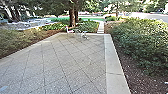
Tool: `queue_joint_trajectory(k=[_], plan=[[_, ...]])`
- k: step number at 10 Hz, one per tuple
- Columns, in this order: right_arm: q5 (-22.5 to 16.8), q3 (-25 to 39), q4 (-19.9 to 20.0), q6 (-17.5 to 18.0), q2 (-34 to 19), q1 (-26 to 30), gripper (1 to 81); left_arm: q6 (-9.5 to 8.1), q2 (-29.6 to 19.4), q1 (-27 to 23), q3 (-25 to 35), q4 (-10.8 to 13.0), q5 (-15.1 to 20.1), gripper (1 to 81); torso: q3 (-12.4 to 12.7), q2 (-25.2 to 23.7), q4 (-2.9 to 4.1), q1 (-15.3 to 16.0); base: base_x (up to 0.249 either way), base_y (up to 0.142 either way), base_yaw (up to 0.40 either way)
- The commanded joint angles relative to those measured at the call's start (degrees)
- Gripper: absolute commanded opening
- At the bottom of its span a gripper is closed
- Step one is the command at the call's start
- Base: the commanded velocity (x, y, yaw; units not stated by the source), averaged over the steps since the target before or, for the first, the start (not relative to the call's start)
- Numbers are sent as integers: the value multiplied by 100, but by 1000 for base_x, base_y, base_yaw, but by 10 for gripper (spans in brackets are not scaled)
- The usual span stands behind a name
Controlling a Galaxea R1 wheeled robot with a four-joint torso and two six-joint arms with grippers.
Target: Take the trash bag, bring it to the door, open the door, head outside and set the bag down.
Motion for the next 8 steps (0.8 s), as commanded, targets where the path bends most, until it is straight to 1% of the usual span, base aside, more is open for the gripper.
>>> queue_joint_trajectory(k=[1,2,3,5,6,8], plan=[[-468,118,-106,-104,110,78,811,-42,-547,-1231,131,-602,966,10,-523,0,0,1,0,0,0],[-468,101,-97,-104,110,78,811,-51,-600,-1521,78,-708,1195,10,-159,2,0,1,0,0,0],[-477,100,-97,-104,101,78,811,-51,-600,-1821,-69,-778,1481,10,-323,5,0,6,0,0,0],[-486,92,-97,-104,92,78,811,-51,-565,-2391,-458,-901,2012,10,-426,7,0,8,0,0,0],[-486,74,-97,-104,92,78,811,-51,-513,-2691,-764,-971,2354,10,-424,9,0,8,0,0,0],[-477,48,-88,-95,92,78,811,-51,-355,-3184,-1422,-980,2706,10,-422,9,0,8,0,0,0]])
